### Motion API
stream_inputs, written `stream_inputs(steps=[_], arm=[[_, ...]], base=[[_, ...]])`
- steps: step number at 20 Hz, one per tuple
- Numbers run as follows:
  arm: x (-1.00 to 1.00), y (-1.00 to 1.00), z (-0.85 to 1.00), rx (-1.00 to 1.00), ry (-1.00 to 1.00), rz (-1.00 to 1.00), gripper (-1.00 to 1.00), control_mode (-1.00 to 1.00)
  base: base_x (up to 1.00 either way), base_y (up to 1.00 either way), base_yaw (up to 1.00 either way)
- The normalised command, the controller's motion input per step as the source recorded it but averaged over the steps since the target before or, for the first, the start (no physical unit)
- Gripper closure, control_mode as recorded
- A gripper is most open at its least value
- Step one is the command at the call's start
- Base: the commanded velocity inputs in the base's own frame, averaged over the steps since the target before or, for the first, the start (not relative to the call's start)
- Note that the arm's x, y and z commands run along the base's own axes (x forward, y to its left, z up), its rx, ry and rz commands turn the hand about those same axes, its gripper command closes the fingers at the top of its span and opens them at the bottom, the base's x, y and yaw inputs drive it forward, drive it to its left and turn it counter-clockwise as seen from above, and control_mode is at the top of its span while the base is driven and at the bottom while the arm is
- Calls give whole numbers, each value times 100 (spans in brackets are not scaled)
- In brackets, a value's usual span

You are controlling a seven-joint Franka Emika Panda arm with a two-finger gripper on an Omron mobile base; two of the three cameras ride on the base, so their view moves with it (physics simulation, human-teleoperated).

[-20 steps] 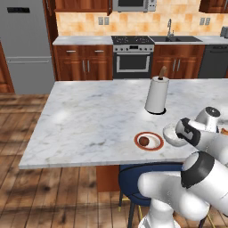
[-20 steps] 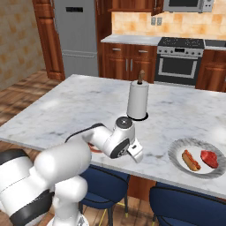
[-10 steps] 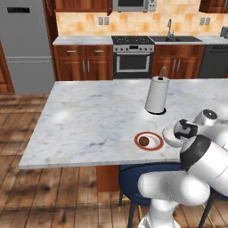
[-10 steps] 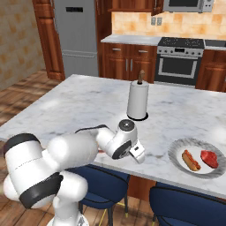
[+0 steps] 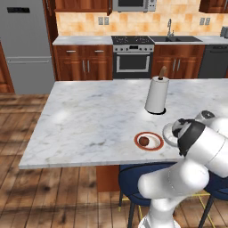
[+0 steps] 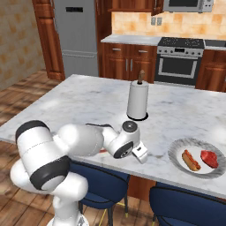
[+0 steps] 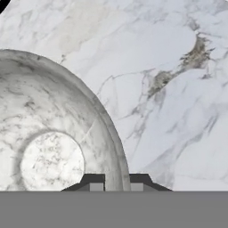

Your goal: Take the smaller bowl and place it next to the appetizer plate on the dining counter , and place the larger bowl next to the plate with cooked food.

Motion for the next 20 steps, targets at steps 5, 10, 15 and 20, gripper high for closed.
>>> stream_inputs(steps=[5, 10, 15, 20], arm=[[-16, 0, 59, 0, 1, 0, -100, -100], [-40, -2, 97, 0, 0, 0, -100, -100], [-39, 0, 53, -1, 0, 1, -100, -100], [-97, 18, 61, -9, -8, 8, -100, -100]], base=[[0, 0, 0], [0, 0, 0], [0, 0, 0], [0, 0, 0]])
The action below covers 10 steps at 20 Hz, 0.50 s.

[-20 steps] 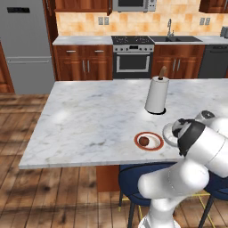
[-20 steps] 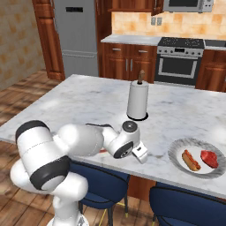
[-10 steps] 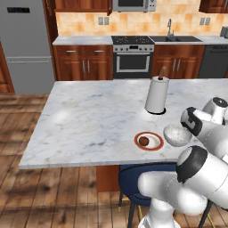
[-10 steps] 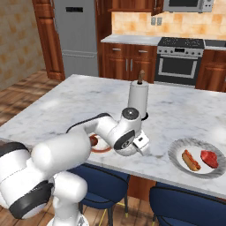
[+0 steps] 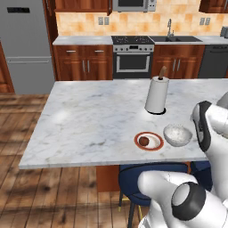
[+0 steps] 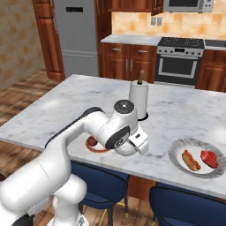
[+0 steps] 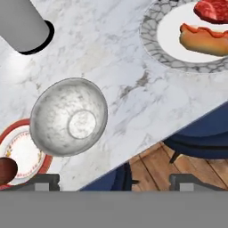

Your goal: Take the smaller bowl and place it next to the appetizer plate on the dining counter , and place the larger bowl next to the plate with cooked food.

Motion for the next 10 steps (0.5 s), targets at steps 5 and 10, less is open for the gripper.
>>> stream_inputs(steps=[5, 10], arm=[[-100, 48, 46, -17, -32, 8, -100, -100], [-95, 12, 49, -11, -40, 2, -100, -100]], base=[[0, 0, 0], [0, 0, 0]])
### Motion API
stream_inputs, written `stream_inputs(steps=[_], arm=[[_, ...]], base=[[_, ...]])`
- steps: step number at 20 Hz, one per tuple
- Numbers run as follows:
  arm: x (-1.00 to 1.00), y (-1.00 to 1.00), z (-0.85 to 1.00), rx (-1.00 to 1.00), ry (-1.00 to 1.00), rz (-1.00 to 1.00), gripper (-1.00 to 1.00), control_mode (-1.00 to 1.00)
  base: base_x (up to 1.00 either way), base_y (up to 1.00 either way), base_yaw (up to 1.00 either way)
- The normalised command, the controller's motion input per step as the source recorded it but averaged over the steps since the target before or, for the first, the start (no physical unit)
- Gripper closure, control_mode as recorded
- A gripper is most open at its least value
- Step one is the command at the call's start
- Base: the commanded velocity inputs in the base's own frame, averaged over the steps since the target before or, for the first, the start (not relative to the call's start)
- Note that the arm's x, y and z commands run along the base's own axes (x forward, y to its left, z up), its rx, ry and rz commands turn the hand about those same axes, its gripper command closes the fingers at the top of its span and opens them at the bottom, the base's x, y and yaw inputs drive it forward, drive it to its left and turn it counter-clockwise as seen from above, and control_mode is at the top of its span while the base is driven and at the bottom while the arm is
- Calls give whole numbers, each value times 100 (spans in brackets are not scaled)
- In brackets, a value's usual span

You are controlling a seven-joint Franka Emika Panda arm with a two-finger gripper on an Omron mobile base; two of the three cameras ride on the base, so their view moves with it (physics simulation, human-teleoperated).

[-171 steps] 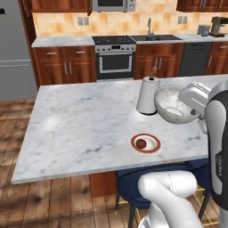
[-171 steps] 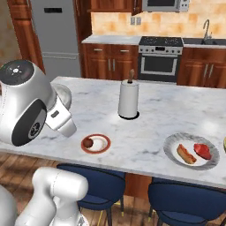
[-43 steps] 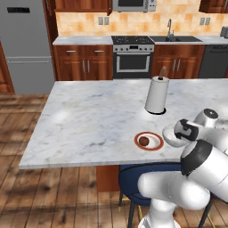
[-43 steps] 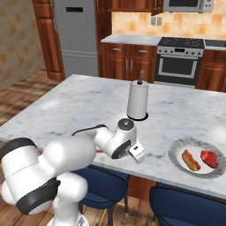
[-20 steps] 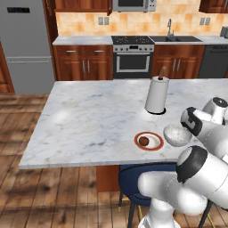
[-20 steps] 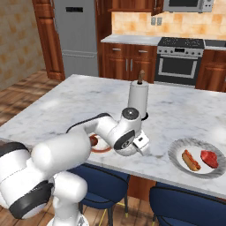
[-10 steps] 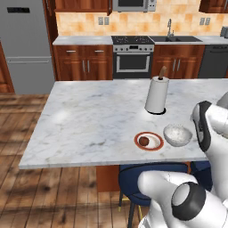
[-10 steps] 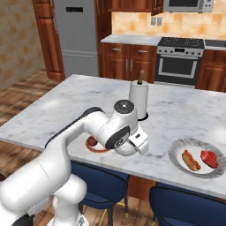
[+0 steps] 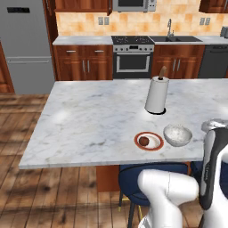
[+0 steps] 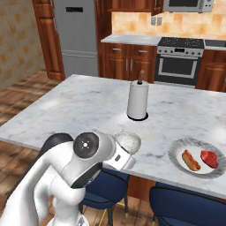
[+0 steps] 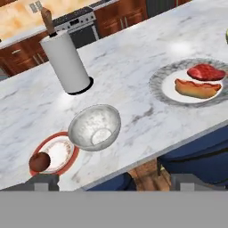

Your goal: Take the smaller bowl and place it next to the appetizer plate on the dining counter , and place the larger bowl next to the plate with cooked food.

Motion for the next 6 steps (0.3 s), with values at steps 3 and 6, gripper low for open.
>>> stream_inputs(steps=[3, 6], arm=[[-89, -4, 69, -2, -24, 1, -100, -100], [-64, -26, 77, 0, -10, 2, -100, -100]], base=[[0, 0, 0], [0, 0, 0]])
